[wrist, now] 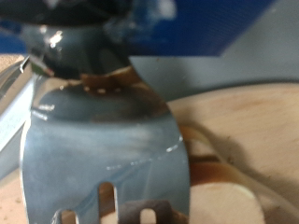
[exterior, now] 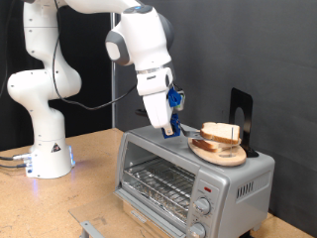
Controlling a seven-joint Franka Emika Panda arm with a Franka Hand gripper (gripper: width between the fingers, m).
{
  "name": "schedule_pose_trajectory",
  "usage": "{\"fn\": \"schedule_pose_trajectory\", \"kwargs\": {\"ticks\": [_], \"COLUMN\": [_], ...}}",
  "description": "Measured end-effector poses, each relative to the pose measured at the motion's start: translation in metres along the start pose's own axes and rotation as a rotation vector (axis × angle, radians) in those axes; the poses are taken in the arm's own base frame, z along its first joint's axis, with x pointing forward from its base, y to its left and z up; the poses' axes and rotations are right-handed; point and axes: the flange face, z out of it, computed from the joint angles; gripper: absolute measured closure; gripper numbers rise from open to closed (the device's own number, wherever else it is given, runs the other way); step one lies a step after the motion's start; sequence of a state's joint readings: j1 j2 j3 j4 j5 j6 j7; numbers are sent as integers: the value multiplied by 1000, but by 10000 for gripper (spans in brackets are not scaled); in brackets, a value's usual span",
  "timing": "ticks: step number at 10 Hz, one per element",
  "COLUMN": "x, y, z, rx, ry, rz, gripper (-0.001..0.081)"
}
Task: Make a piece of toast with the oven
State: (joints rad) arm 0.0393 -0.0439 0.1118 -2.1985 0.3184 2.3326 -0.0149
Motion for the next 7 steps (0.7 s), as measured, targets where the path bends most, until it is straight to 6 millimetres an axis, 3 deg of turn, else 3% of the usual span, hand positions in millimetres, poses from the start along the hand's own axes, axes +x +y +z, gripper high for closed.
{"fn": "schedule_pose_trajectory", "kwargs": {"ticks": [7], "x": [1], "y": [-31], "z": [8], "rx": [-1], "ry": [10], "rz": [-43], "gripper": [405]}}
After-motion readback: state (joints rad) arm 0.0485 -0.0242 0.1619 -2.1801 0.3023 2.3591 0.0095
